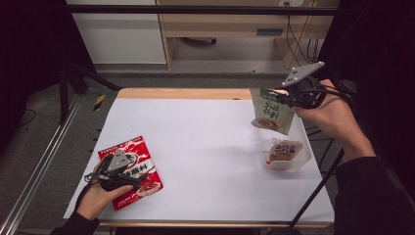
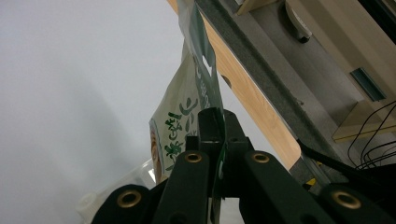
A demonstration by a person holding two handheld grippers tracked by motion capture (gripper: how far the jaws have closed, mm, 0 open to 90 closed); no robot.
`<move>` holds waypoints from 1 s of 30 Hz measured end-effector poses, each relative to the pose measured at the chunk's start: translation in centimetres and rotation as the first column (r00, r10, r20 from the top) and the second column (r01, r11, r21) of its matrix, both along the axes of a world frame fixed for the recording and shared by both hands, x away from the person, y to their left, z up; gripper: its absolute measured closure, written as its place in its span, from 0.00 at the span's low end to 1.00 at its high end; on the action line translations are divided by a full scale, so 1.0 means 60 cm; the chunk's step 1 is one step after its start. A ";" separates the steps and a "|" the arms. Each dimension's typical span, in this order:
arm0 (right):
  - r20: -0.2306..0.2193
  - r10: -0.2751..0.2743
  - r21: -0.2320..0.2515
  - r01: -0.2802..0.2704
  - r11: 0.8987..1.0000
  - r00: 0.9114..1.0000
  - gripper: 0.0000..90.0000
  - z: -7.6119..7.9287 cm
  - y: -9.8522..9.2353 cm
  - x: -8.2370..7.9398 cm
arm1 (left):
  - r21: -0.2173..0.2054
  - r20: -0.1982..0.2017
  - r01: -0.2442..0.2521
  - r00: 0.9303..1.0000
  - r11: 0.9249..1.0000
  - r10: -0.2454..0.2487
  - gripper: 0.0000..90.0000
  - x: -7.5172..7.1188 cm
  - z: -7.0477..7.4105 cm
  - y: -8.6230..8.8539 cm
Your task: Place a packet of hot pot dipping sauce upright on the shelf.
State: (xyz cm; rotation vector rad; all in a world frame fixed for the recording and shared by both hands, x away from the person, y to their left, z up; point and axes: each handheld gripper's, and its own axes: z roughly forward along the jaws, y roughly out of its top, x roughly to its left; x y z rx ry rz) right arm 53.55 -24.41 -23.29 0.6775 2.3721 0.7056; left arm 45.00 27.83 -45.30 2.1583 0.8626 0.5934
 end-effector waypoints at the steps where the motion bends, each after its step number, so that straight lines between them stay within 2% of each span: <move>1: 0.003 -0.006 0.001 0.006 1.000 1.000 1.00 -0.002 -0.003 -0.001 | 0.000 0.000 0.001 1.000 1.000 -0.001 0.08 0.000 0.000 0.000; 17: -0.026 -0.020 0.015 0.020 1.000 0.999 1.00 -0.030 -0.037 -0.010 | 0.019 -0.008 0.012 1.000 1.000 -0.012 0.08 0.000 -0.001 -0.001; 30: -0.028 -0.034 0.036 0.035 0.999 0.999 1.00 -0.040 -0.059 -0.014 | 0.024 -0.012 0.013 1.000 1.000 -0.013 0.08 0.000 -0.002 -0.001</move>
